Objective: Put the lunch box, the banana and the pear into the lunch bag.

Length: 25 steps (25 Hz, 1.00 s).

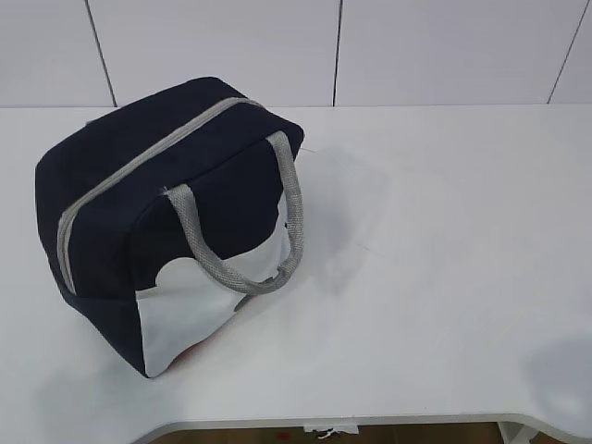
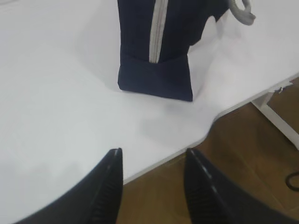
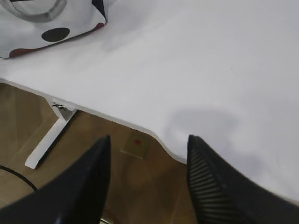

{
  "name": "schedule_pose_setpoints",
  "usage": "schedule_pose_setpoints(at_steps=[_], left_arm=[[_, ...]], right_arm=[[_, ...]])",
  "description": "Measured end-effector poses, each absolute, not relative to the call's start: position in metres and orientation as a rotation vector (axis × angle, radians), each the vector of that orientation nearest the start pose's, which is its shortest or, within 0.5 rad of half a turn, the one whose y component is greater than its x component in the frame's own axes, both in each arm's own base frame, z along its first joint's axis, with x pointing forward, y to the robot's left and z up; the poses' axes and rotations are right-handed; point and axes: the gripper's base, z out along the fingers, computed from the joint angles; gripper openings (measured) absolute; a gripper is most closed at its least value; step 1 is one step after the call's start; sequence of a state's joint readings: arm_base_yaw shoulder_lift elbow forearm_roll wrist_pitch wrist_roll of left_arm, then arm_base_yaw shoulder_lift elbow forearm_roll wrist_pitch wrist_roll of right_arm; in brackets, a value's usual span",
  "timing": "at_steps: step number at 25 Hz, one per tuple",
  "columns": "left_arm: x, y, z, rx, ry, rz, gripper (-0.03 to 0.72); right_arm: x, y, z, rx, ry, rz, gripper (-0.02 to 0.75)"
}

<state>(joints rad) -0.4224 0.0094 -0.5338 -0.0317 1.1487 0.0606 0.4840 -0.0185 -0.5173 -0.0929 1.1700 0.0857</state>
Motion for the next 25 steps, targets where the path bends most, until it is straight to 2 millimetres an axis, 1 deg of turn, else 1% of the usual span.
schedule_pose_setpoints(at_steps=[2,13,16,19,20,21,22,25], left_arm=[[-0.0094,0.0016,0.2785,0.507,2.046,-0.253,0.329],[-0.0088,0.0017,0.2796,0.499,2.034,-0.25,0.32],[-0.0089,0.0012,0.2796,0.448,2.044,-0.22,0.308],[-0.0089,0.0005,0.2796,0.36,2.058,-0.169,0.3],[-0.0089,-0.0001,0.2796,0.293,2.067,-0.13,0.293],[-0.0089,-0.0001,0.2796,0.293,2.067,-0.13,0.293],[-0.0089,-0.0006,0.2796,0.234,2.073,-0.095,0.293],[-0.0089,-0.001,0.2796,0.191,2.077,-0.07,0.288]], right_arm=[[-0.0082,-0.0126,0.2704,-0.42,2.089,0.225,0.414],[-0.0079,-0.012,0.2707,-0.404,2.082,0.214,0.414],[-0.0089,-0.0112,0.2708,-0.306,2.094,0.157,0.414],[-0.0104,-0.0097,0.271,-0.15,2.106,0.068,0.414],[-0.0109,-0.0091,0.271,-0.089,2.108,0.034,0.414],[-0.0113,-0.0086,0.271,-0.039,2.11,0.006,0.414],[-0.0117,-0.008,0.271,0.013,2.11,-0.024,0.414],[-0.0123,-0.007,0.271,0.097,2.108,-0.071,0.414]])
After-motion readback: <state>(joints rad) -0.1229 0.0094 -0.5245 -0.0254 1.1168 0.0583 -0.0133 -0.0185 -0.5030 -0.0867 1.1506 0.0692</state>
